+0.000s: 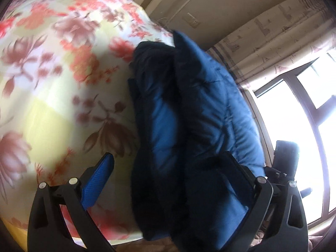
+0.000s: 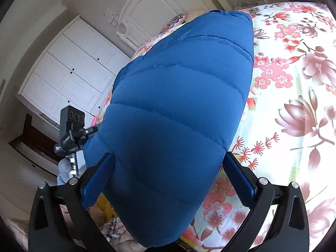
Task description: Fold large clothes
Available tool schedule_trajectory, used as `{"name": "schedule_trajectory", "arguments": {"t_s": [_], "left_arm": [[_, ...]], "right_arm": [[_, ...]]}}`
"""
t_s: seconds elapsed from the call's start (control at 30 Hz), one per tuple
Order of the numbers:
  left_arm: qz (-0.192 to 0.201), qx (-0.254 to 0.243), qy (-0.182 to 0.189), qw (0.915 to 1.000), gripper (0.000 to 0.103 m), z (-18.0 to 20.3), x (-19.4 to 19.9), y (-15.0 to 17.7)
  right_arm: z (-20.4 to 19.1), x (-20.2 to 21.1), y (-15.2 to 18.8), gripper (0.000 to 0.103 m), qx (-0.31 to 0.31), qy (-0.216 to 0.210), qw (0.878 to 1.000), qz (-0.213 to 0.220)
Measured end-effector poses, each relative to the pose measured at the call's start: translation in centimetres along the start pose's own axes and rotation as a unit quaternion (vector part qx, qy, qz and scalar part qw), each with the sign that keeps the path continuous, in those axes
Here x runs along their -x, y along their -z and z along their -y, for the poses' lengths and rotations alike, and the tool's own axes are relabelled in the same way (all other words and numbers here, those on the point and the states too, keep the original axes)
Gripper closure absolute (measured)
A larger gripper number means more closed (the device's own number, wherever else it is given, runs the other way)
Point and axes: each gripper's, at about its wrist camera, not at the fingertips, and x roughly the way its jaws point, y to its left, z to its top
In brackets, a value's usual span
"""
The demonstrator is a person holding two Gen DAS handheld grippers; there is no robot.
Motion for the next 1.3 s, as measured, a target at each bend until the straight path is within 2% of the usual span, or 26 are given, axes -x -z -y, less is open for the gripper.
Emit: {"name": "schedule_trajectory", "arguments": {"t_s": [0.07,0.13,0.17,0.2,0.27,0.3,0.43,0.47,0.5,0.53,0.6,0.67,0.73,0.9,1.0,1.13,1.23,1.27,1.3], "left_arm": [[-0.013,-0.008,0.003,0.9999,0.002,0.9,-0.7,-0.6],[-0.035,-0.035,-0.043,0.9979,0.002,1.8,-2.2,-0.6],[-0.043,-0.037,-0.045,0.9974,0.002,1.8,-2.7,-0.7],[-0.049,-0.032,-0.037,0.9976,0.002,1.4,-3.0,-0.7],[-0.057,-0.019,0.005,0.9982,0.002,0.0,-3.7,-0.8],[-0.048,-0.025,0.015,0.9984,0.002,-0.2,-3.6,-0.7],[-0.034,-0.031,0.002,0.9990,0.002,0.6,-3.6,0.1],[-0.032,-0.027,0.013,0.9990,0.007,0.8,-3.7,0.3],[-0.027,-0.025,0.023,0.9990,0.018,1.1,-3.3,0.6],[-0.012,-0.032,0.021,0.9992,0.023,1.9,-2.9,1.1],[0.012,-0.069,-0.022,0.9973,0.040,4.2,-2.3,1.4],[0.034,-0.109,-0.078,0.9903,0.049,7.1,-2.0,1.6],[0.050,-0.122,-0.088,0.9874,0.055,8.7,-2.2,1.5],[0.080,-0.148,-0.067,0.9835,0.060,13.2,-4.4,-1.1],[0.093,-0.168,-0.054,0.9798,0.061,16.7,-6.3,-3.7],[0.094,-0.186,-0.045,0.9770,0.061,20.6,-11.0,-6.3],[0.073,-0.192,-0.060,0.9768,0.061,21.1,-16.5,-7.3],[0.055,-0.194,-0.079,0.9762,0.060,21.0,-19.0,-7.5],[0.051,-0.196,-0.092,0.9749,0.055,20.9,-20.4,-7.2]], "right_arm": [[0.0,0.1,0.0,0.004,0.001,0.000,1.000,0.001],[0.1,0.2,0.1,0.004,0.001,-0.001,1.000,0.001],[0.3,0.4,-0.1,0.004,0.001,-0.001,1.000,0.001],[0.6,0.3,0.4,0.004,0.002,0.001,1.000,0.000],[0.7,0.4,0.5,0.004,0.002,0.001,1.000,-0.002],[0.6,0.4,0.6,0.004,0.000,-0.001,1.000,-0.004],[1.0,-0.8,0.8,0.004,-0.016,-0.019,1.000,-0.015],[0.6,-0.8,0.9,0.004,-0.013,-0.019,1.000,-0.012],[0.3,-0.8,0.9,0.009,-0.007,-0.018,1.000,-0.007],[-0.1,-0.6,1.1,0.013,0.006,-0.012,1.000,0.003],[-0.9,-0.1,1.3,0.027,0.032,0.005,0.999,0.025],[-2.2,0.6,1.6,0.034,0.073,0.031,0.995,0.053],[-2.8,1.7,1.5,0.039,0.096,0.052,0.990,0.085],[-2.7,5.7,-0.8,0.042,0.126,0.094,0.974,0.164],[-1.8,8.6,-2.8,0.042,0.134,0.122,0.962,0.204],[0.7,11.5,-5.5,0.042,0.124,0.154,0.953,0.229],[4.5,11.5,-6.9,0.043,0.109,0.182,0.953,0.217],[6.7,11.2,-7.2,0.043,0.088,0.185,0.957,0.204],[8.9,10.4,-7.6,0.043,0.066,0.196,0.961,0.182]]}}
